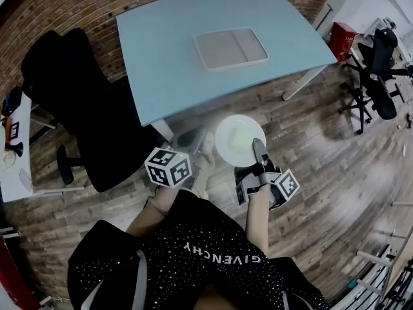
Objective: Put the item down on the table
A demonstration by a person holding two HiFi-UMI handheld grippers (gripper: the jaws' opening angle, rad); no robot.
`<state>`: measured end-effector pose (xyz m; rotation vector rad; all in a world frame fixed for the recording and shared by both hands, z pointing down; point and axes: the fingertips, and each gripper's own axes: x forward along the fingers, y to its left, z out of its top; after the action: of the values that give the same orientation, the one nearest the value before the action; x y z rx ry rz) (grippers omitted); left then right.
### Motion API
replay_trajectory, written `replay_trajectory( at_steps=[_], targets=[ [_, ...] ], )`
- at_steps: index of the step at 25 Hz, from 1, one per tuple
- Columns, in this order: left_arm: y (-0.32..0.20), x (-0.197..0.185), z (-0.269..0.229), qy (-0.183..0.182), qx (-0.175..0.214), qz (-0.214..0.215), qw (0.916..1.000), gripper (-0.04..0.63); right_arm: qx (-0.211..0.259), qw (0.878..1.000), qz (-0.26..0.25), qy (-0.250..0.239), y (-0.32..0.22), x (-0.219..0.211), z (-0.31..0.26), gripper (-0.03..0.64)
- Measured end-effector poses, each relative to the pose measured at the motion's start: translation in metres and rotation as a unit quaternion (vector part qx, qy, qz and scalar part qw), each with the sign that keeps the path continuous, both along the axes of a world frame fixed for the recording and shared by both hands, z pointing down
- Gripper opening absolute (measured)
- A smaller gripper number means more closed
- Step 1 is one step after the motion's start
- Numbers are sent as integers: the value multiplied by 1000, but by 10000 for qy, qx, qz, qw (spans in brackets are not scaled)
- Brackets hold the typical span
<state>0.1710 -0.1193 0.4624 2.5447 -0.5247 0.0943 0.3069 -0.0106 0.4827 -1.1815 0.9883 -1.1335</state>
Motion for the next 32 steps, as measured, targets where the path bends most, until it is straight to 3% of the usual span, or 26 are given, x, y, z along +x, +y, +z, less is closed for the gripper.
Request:
replay_trajectory(
  at_steps=[10,19,32],
  targets=[
    [-61,69,6,139,38,111,9998,11,-51,9998,44,172,-63,69,11,46],
    [-187,139,-16,288,-127,15,9995,11,-256,9993,-209,173,-193,134,-10,46],
    [-308,173,0,223,-210,-566,9979,11,-703,9906,-1102,409,-336,179,18,46]
  ],
)
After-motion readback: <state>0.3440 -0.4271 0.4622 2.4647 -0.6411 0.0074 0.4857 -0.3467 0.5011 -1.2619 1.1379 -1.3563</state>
